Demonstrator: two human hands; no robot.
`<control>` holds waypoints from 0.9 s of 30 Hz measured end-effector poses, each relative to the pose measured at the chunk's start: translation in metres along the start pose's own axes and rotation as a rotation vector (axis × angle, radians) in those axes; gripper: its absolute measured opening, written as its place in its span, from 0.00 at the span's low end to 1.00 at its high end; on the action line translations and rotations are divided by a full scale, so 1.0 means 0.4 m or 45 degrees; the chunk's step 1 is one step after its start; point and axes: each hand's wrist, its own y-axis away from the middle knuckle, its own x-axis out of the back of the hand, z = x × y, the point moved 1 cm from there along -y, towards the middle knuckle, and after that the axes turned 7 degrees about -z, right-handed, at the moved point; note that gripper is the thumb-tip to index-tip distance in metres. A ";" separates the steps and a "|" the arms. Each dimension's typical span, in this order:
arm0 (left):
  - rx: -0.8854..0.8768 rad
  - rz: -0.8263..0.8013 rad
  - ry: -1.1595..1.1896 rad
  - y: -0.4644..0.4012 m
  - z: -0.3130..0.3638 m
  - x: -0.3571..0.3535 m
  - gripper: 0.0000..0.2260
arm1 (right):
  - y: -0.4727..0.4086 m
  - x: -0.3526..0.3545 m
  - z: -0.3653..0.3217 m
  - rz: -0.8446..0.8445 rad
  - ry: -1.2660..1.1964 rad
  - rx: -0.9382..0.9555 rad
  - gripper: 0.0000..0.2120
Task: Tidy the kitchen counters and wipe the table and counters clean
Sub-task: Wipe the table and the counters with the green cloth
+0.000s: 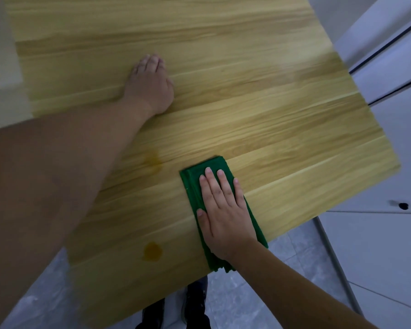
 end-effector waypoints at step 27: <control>0.201 0.110 -0.071 0.139 -0.250 0.000 0.26 | -0.400 0.122 -0.085 0.016 0.059 -0.077 0.29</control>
